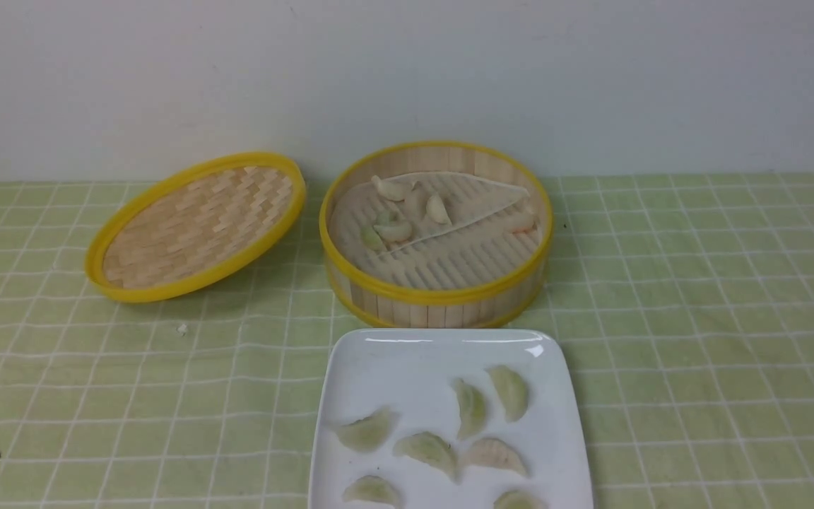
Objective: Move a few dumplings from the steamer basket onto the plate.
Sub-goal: Use the right arm to put the dumpling into the plate
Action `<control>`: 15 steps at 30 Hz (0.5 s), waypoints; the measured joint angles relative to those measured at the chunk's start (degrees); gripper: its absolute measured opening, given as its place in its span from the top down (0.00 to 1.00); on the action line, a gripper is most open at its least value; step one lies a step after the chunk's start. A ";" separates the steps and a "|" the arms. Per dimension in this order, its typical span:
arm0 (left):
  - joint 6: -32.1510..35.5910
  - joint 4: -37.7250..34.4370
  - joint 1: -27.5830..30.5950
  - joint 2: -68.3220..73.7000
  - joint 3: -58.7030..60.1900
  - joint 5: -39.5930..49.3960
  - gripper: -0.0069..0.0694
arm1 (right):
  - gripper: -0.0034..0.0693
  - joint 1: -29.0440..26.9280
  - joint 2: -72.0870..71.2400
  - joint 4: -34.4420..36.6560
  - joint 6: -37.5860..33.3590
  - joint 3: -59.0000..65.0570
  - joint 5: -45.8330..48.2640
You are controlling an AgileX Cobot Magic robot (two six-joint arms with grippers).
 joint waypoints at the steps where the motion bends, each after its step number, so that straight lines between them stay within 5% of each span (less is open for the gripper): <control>1: 0.70 -0.69 2.29 -1.31 2.44 -0.14 0.92 | 0.97 0.00 0.00 0.00 0.00 0.00 0.06; 9: 1.24 -1.36 6.73 -3.01 4.88 7.43 0.92 | 0.97 0.00 0.00 0.00 0.00 0.00 0.06; 15: -1.78 0.08 2.20 -3.01 4.88 7.55 0.92 | 0.97 0.00 0.00 0.00 0.00 0.00 0.06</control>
